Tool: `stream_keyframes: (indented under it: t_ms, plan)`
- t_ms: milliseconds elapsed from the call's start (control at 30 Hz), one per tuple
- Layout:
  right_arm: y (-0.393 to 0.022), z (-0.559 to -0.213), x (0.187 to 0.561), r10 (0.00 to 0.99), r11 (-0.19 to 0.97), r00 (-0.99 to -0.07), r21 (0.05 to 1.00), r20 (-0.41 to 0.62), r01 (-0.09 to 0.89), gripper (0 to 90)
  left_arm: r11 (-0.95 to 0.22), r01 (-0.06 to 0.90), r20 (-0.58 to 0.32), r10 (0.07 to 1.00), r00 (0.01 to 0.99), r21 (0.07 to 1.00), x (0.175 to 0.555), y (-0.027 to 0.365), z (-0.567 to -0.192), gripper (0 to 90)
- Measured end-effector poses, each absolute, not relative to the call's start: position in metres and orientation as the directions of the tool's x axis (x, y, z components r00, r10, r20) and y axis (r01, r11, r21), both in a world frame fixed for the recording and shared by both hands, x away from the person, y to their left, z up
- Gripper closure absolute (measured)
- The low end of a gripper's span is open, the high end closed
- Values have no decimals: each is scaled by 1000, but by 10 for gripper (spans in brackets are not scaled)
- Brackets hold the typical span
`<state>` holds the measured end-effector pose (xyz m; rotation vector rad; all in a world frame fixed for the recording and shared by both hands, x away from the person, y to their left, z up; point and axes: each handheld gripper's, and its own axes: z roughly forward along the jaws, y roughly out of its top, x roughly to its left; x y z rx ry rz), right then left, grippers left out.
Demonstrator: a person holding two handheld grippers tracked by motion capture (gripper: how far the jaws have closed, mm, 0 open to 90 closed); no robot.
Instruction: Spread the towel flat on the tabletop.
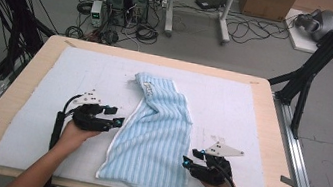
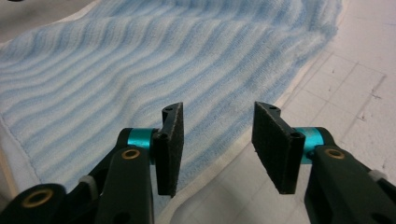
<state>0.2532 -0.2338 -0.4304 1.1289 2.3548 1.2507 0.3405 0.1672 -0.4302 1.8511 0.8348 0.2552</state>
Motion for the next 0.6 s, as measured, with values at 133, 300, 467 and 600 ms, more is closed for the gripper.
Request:
stream_keyframes:
  t_ms: [133,300,467,600]
  plan:
    - [-234,-431,253,733,333,-668,790,127,515,520,-216,431,-182,680,710,876,356,149,-434,432]
    - [-235,-430,253,733,333,-670,796,119,506,525,-203,456,-199,698,688,866,369,129,-439,433]
    - [-237,-430,252,737,327,-666,801,117,502,522,-284,477,-159,702,695,831,373,115,-446,491]
    - [-237,-430,252,736,326,-666,800,119,503,517,-387,469,-80,698,711,794,372,112,-451,680]
